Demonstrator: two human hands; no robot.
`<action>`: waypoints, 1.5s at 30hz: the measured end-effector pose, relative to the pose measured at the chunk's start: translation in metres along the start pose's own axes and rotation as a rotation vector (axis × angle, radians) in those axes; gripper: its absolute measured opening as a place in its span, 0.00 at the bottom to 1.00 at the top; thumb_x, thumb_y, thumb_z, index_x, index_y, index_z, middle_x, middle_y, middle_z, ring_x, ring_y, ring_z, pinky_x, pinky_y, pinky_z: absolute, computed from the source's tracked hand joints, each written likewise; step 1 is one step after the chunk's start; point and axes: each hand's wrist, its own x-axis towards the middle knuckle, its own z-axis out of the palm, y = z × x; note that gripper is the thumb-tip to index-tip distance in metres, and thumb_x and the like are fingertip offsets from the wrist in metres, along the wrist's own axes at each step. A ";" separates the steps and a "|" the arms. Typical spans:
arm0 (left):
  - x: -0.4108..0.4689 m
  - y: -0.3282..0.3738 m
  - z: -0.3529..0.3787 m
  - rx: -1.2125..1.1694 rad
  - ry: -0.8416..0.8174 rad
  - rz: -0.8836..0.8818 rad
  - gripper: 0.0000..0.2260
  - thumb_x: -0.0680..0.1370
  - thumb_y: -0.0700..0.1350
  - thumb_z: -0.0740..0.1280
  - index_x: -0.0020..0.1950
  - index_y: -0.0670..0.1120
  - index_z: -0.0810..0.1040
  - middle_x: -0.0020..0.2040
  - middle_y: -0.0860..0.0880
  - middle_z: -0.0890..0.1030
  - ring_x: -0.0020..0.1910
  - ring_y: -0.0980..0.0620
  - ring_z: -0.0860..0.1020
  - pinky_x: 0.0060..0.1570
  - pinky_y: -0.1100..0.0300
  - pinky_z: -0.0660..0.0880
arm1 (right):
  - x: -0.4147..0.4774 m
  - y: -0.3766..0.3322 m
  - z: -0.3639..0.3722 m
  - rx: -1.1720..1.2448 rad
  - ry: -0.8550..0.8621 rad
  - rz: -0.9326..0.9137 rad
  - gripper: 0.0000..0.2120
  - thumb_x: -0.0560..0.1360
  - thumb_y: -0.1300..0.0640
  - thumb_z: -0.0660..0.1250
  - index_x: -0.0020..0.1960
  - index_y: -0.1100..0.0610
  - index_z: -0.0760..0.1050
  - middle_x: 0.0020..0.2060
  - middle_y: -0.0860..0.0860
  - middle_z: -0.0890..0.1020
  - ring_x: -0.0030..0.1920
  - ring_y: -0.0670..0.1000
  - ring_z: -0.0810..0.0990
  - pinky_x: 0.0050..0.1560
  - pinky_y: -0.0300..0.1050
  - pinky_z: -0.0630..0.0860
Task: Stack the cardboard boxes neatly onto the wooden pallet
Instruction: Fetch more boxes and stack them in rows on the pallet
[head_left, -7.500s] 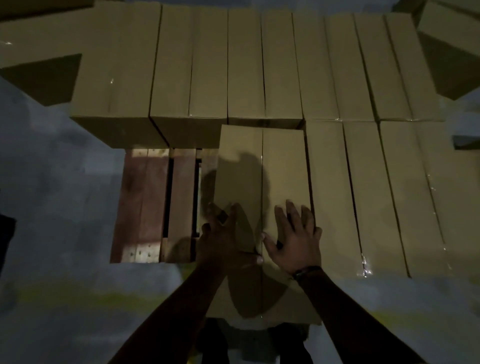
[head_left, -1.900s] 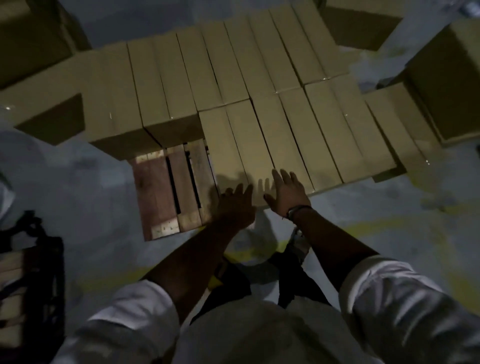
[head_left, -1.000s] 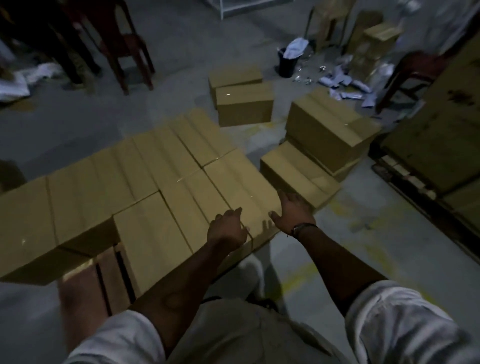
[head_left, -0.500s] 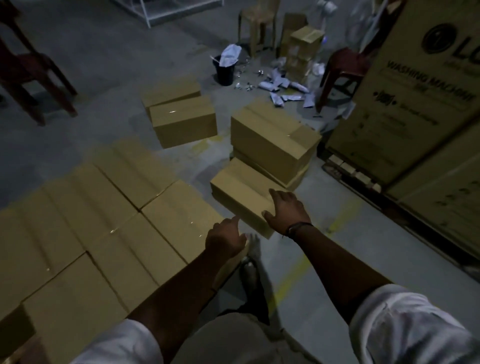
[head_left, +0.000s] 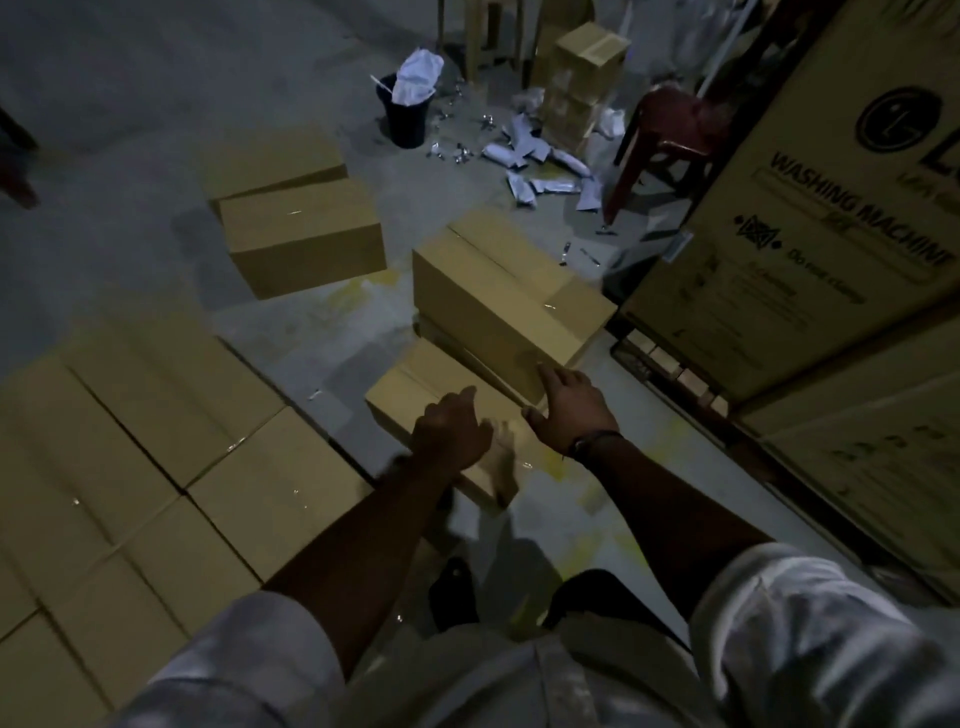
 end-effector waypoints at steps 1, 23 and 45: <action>0.012 0.002 -0.003 -0.017 0.007 -0.007 0.29 0.81 0.57 0.65 0.79 0.51 0.62 0.72 0.45 0.72 0.69 0.40 0.72 0.65 0.46 0.72 | 0.011 0.003 -0.003 0.001 -0.005 -0.006 0.37 0.78 0.40 0.63 0.80 0.54 0.54 0.75 0.58 0.66 0.74 0.62 0.63 0.70 0.58 0.66; 0.344 0.079 0.086 -0.598 0.108 -0.523 0.28 0.83 0.52 0.66 0.80 0.46 0.61 0.75 0.50 0.67 0.72 0.45 0.69 0.62 0.64 0.67 | 0.430 0.185 0.029 -0.122 -0.227 -0.239 0.36 0.77 0.45 0.65 0.80 0.54 0.57 0.78 0.57 0.59 0.77 0.63 0.54 0.72 0.60 0.61; 0.404 0.090 0.096 -0.749 0.284 -0.577 0.42 0.73 0.60 0.70 0.82 0.51 0.56 0.73 0.36 0.69 0.46 0.55 0.77 0.53 0.59 0.75 | 0.507 0.196 0.019 -0.052 -0.182 -0.435 0.44 0.69 0.30 0.69 0.78 0.42 0.57 0.74 0.48 0.56 0.62 0.63 0.65 0.58 0.58 0.73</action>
